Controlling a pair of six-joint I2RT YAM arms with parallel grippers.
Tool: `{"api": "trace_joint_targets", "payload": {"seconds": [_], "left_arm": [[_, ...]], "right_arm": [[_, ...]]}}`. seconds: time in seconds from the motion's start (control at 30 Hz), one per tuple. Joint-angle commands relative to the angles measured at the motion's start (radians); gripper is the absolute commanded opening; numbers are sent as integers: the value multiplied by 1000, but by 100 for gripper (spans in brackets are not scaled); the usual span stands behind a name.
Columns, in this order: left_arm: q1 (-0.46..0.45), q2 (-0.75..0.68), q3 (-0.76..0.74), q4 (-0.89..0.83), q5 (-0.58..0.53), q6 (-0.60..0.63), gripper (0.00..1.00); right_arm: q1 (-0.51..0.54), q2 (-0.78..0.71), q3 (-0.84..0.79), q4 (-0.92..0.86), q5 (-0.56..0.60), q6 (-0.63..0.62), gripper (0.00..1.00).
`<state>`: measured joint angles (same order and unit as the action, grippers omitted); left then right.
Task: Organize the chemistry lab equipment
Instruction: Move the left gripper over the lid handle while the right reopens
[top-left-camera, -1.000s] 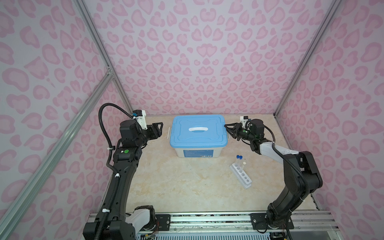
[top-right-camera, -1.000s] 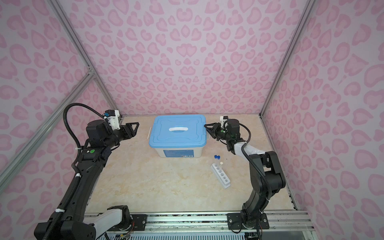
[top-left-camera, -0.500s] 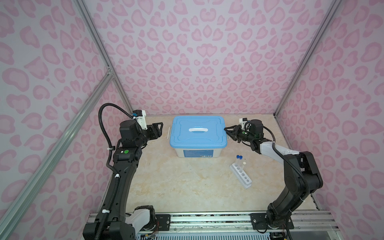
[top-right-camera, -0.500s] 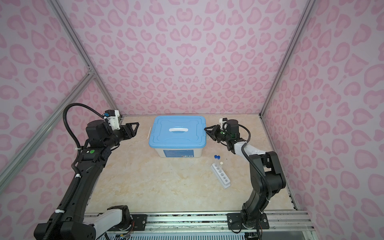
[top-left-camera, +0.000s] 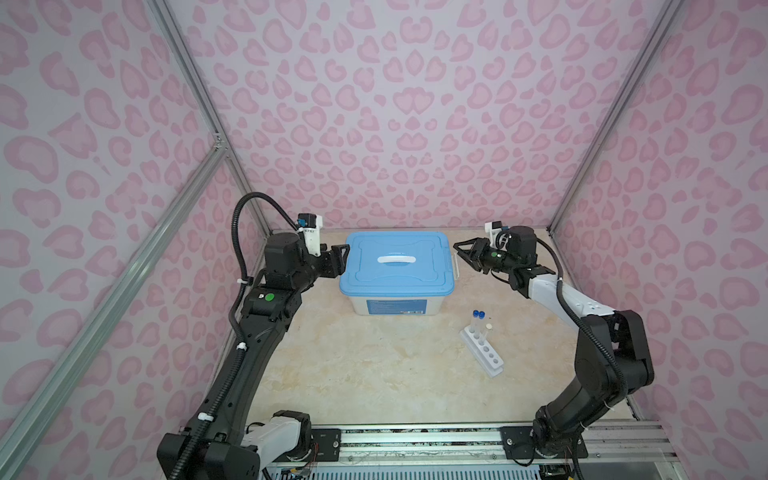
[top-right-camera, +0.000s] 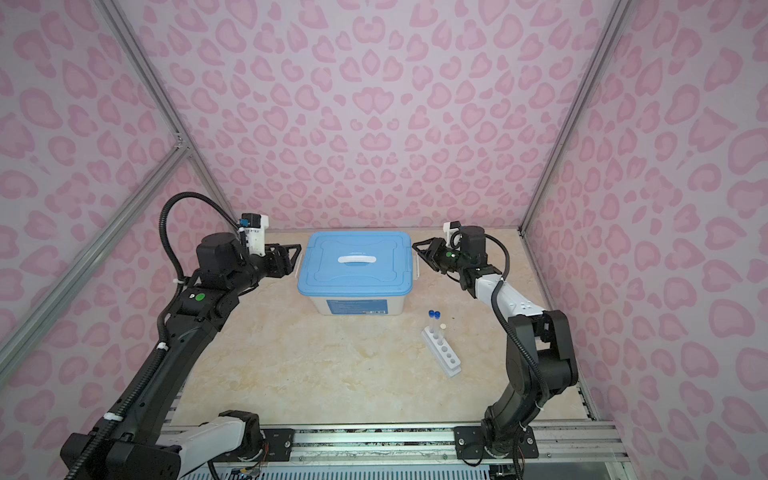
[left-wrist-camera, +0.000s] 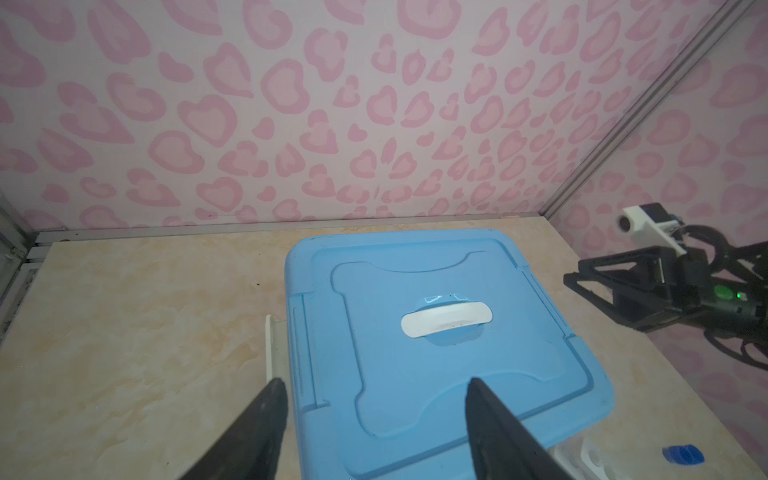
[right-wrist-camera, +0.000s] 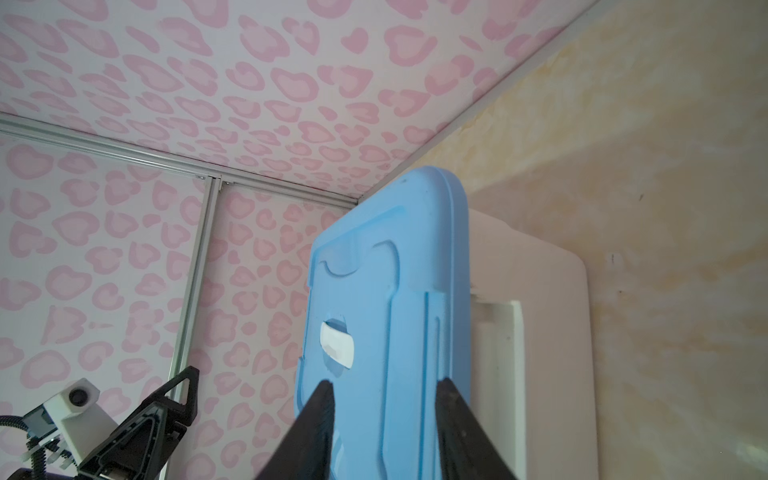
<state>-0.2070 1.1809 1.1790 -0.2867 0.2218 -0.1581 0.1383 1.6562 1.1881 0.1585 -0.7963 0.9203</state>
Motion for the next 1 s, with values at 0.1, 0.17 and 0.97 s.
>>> {"api": "trace_joint_targets", "payload": {"seconds": [0.1, 0.17, 0.97], "left_arm": [[-92, 78, 28, -17, -110, 82, 70], [-117, 101, 38, -11, -115, 84, 70], [-315, 330, 128, 74, -185, 97, 68]], "right_arm": [[-29, -46, 60, -250, 38, -239, 53], [-29, -58, 66, -300, 63, -284, 54], [9, 7, 33, -307, 60, -386, 77]]}}
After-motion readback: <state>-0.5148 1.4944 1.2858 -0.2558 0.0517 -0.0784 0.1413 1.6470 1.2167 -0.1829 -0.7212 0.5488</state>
